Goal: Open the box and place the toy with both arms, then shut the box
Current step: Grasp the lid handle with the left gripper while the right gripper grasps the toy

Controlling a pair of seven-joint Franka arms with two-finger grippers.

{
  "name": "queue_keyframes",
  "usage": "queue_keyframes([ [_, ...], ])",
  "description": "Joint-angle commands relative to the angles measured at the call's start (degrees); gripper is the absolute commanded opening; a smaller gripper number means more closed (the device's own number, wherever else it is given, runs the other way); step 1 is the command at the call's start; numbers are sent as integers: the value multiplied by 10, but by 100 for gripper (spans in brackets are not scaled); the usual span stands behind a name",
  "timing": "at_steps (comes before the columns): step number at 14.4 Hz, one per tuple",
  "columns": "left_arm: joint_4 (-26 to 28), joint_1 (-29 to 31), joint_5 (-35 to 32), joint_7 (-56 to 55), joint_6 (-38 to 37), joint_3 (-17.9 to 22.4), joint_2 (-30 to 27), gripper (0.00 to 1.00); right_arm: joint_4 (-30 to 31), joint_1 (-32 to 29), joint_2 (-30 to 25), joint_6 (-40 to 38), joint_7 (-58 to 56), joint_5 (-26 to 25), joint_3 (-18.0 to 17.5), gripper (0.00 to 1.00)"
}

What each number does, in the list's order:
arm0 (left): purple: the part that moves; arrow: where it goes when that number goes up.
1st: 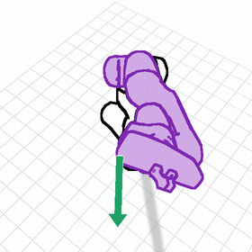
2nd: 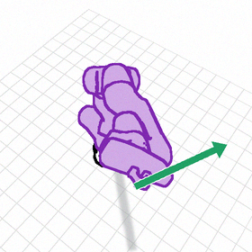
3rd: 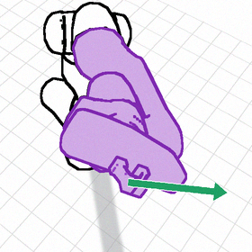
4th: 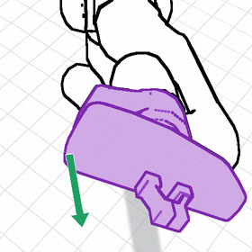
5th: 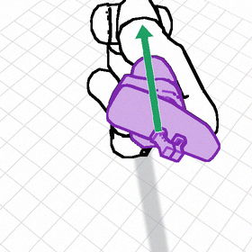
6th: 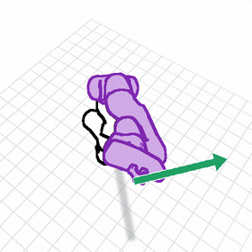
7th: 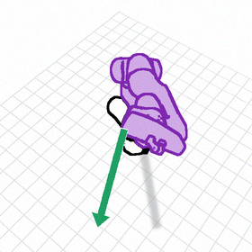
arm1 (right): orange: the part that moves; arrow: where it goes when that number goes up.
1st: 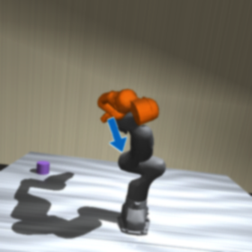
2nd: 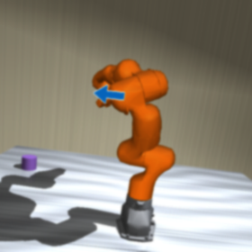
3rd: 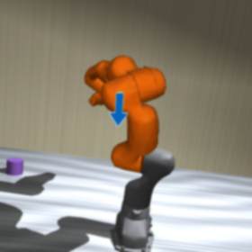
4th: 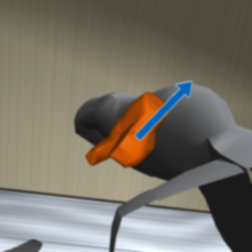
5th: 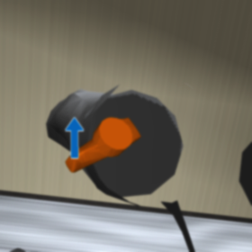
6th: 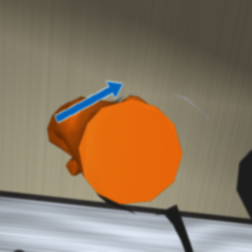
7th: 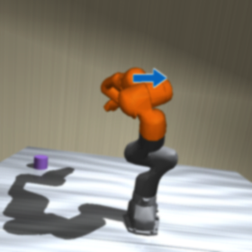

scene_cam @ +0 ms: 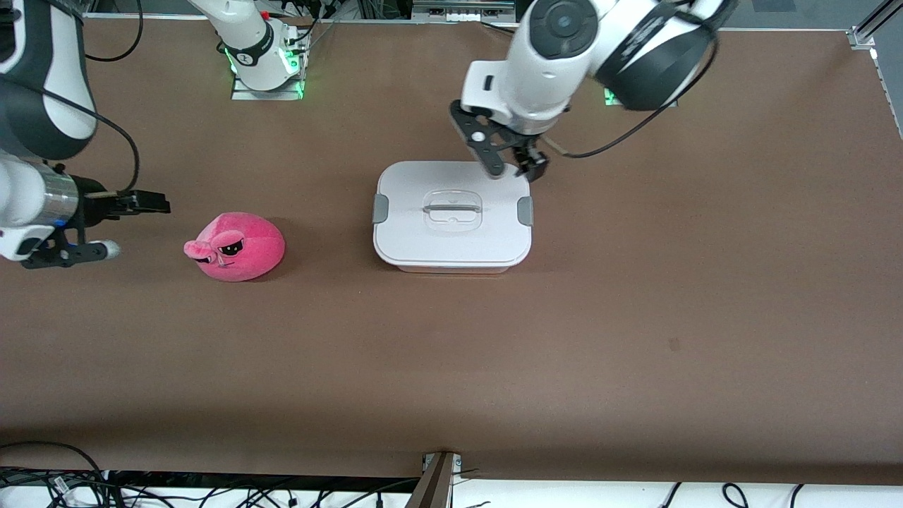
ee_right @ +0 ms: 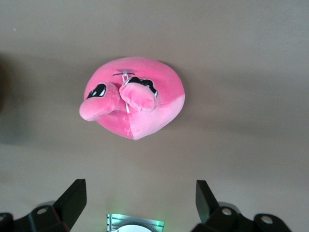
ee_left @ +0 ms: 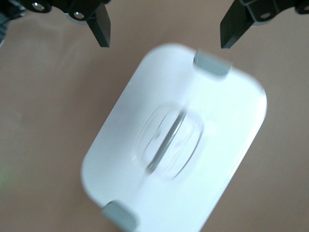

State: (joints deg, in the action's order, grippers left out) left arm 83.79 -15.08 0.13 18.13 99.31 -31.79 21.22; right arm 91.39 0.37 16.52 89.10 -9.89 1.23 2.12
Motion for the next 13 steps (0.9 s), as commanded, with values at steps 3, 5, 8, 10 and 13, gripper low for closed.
queue_keyframes([
  [3, 7, -84, -102, 38, 59, 8, 68, 100, 105, 6, -18, 64, -21, -7, -7, 100],
  [5, 6, -79, -130, 47, 95, 10, 95, 100, 151, 18, -31, 95, -22, -9, -9, 100],
  [8, 12, -64, -170, 83, 144, 9, 124, 100, 197, 20, -33, 139, -22, -11, -19, 100],
  [10, 15, -62, -172, 96, 147, 10, 129, 100, 208, 22, -26, 182, -28, -11, -19, 100],
  [13, 15, -59, -174, 96, 159, 11, 140, 41, 208, 27, -8, 232, -61, -11, -19, 100],
])
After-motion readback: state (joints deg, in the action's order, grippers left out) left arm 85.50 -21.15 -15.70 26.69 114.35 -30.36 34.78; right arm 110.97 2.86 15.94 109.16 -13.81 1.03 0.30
